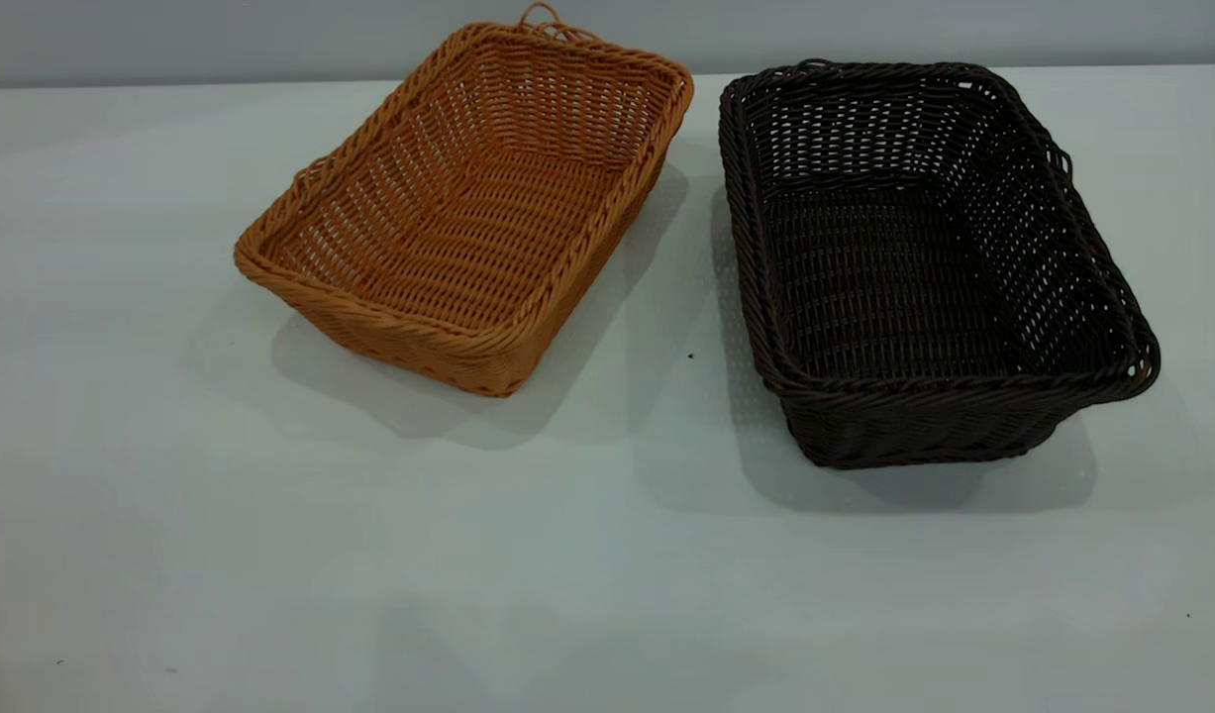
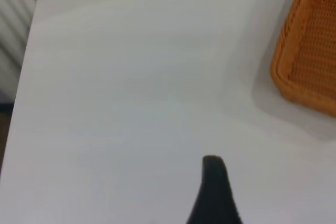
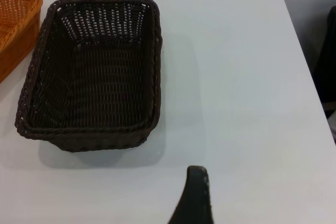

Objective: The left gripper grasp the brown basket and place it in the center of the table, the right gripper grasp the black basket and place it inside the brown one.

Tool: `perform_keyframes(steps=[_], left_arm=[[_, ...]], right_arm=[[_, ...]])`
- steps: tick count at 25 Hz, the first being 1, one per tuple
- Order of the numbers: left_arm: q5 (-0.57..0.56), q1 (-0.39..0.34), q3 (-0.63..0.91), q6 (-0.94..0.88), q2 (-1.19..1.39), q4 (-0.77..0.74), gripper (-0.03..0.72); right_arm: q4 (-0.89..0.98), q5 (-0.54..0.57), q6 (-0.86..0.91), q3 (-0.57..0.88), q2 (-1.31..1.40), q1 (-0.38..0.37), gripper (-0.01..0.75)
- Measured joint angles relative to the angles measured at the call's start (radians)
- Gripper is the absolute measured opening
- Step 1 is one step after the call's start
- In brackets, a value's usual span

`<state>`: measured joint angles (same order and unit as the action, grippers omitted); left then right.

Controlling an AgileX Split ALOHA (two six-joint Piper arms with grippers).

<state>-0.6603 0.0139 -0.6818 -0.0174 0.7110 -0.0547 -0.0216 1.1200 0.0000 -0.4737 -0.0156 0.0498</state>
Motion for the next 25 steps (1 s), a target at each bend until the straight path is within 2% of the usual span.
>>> perform_keyframes(steps=[5,10,16,20,25], left_arm=[[0.195,0.0,-0.121,0.062,0.357,0.0,0.499],[0.264,0.02,-0.29,0.075,0.709,-0.001,0.499],[0.26,0.114,-0.553,0.105,1.085,-0.001,0.499],[0.22,0.188,-0.739,0.108,1.315,-0.001,0.499],[0.164,0.242,-0.954,0.109,1.535,-0.001,0.499]], right_arm=[[0.0,0.0,0.0,0.0,0.0,0.0,0.581],[-0.001,0.0,0.0,0.0,0.0,0.0,0.581],[-0.001,0.0,0.0,0.0,0.0,0.0,0.581],[-0.001,0.0,0.0,0.0,0.0,0.0,0.581],[-0.001,0.0,0.0,0.0,0.0,0.0,0.581]])
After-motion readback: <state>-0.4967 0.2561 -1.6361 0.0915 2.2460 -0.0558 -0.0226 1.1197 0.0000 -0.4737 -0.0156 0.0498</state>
